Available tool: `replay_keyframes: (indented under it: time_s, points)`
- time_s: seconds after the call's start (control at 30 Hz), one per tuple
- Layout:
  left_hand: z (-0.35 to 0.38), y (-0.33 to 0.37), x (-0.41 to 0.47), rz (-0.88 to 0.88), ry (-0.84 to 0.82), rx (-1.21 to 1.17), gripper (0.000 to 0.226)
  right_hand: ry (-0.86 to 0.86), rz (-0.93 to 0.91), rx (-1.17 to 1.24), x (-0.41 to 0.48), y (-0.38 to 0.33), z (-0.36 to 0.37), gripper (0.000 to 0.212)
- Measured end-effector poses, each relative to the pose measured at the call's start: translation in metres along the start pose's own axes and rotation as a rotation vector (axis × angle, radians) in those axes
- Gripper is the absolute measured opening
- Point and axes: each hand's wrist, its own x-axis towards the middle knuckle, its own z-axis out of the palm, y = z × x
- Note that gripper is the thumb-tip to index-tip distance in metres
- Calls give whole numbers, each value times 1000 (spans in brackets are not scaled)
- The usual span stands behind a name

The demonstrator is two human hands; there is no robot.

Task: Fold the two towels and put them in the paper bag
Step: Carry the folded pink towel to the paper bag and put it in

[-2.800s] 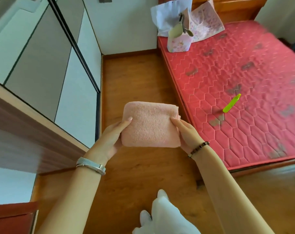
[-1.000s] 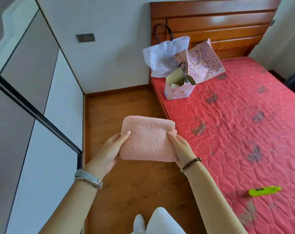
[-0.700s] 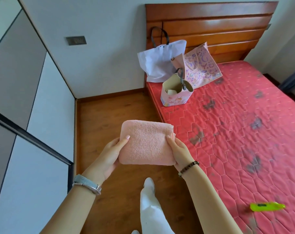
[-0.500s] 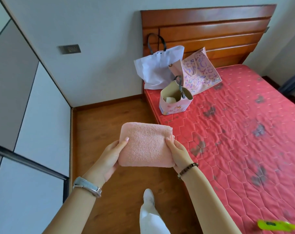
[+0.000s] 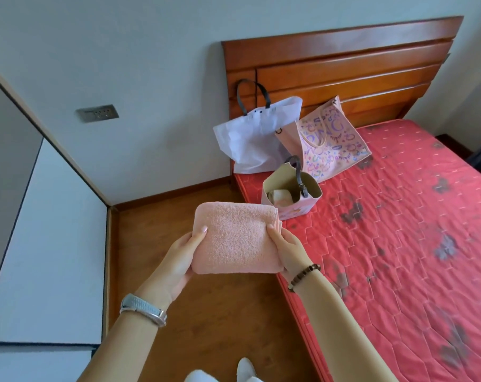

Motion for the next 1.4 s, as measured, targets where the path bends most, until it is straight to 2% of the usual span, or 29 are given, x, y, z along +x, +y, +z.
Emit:
replay_keyframes:
  time_s: [0.17,0.33,0.47,0.63,0.83,0.97,1.17,1.4]
  points:
    - [-1,24,46,-21,-11,9,46,14,22,49,40,-18,7,13]
    - [-1,46,103,-67,-72,33,44,123,29,45,83,-34,16,12]
    - [-5,74,154,-84,-148,83,45,209,38,69,120,-45,28,18]
    - [-20,116,222,-110,-237,172,50,307,40,120,164,-63,54,13]
    - [-21,160,289,-107,-404,287,45,435,26,214,204,-78,73,14]
    - [-8,171,321,-129,-516,321,49,514,19,272,219,-78,67,16]
    - [33,173,357,-197,-631,362,53,634,26,324,234,-77,39,30]
    - [94,183,389,-225,-681,361,43,699,13,374,260,-86,-3,24]
